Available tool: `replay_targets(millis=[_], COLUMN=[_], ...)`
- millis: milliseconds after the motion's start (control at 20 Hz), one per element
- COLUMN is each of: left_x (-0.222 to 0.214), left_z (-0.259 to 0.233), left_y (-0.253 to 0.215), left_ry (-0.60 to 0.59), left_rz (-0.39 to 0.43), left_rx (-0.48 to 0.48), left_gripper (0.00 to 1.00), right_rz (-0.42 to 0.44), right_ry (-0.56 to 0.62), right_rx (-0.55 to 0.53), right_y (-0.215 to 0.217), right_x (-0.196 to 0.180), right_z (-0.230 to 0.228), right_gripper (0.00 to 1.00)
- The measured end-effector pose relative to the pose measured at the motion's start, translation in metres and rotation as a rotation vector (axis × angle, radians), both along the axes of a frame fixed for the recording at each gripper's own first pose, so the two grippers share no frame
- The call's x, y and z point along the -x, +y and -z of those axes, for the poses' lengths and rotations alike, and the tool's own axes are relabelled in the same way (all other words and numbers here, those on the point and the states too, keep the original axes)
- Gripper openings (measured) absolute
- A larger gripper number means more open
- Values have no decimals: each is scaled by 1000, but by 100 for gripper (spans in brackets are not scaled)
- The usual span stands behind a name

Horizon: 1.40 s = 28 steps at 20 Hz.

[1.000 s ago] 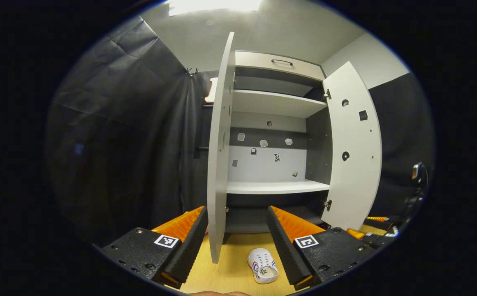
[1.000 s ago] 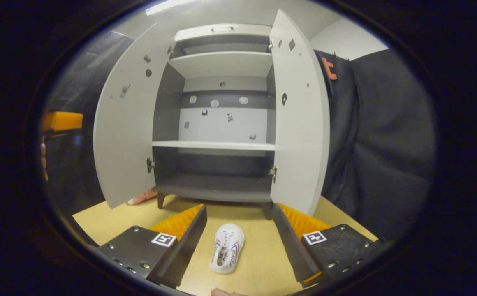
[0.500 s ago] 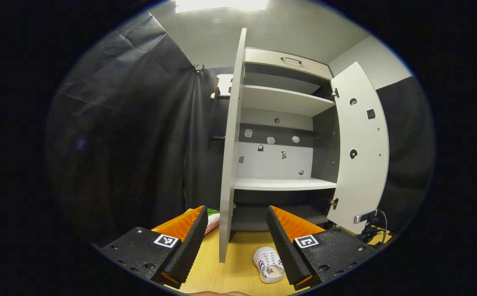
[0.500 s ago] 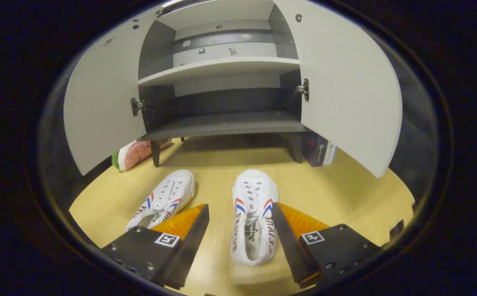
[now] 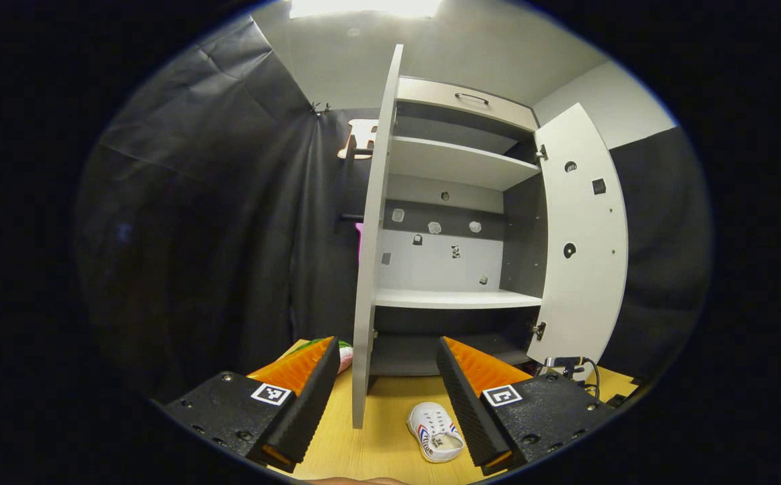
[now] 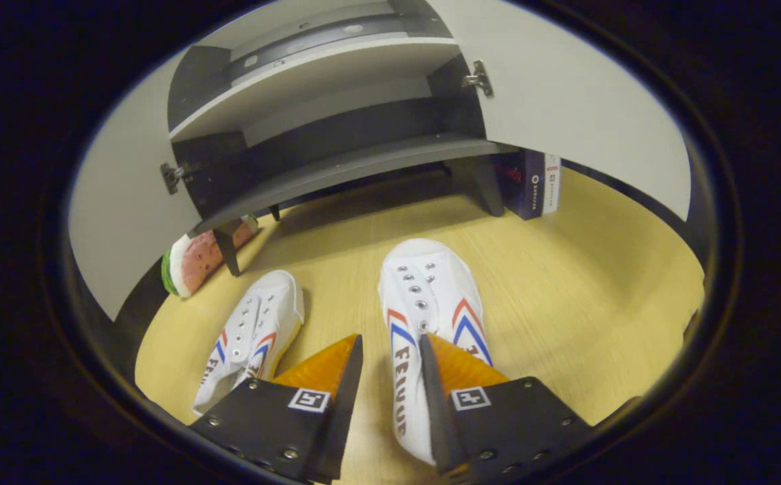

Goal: Grab one shoe with the right hand and put it into the shoe cabinet, grab the other shoe with the left hand and put it into the shoe cabinet; then close the right door with the right hand and the left door with the left hand.

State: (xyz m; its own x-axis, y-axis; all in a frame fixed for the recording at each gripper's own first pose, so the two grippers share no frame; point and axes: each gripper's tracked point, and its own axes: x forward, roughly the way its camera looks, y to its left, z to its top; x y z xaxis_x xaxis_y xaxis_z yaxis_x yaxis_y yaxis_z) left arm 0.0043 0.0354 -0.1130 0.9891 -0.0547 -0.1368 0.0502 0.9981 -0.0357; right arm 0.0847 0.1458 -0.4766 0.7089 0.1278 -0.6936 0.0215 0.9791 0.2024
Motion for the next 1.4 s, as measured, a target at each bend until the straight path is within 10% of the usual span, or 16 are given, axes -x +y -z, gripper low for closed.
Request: replay_targets(millis=[100, 250, 650, 1400], left_x=[0, 1, 1, -36], left_z=[1, 2, 2, 30], left_y=[-4, -11, -23, -64], left_ry=[-2, -7, -30, 14], left_rz=[12, 32, 69, 158], left_rx=[-5, -8, -30, -20], left_gripper=[84, 88, 88, 88], right_rz=[16, -8, -13, -146], right_ry=[-24, -72, -258, -715], right_rx=[-53, -73, -187, -101], right_y=[4, 1, -10, -13], right_x=[-7, -9, 4, -25], right_z=[3, -2, -51, -335], right_gripper=[14, 1, 1, 0])
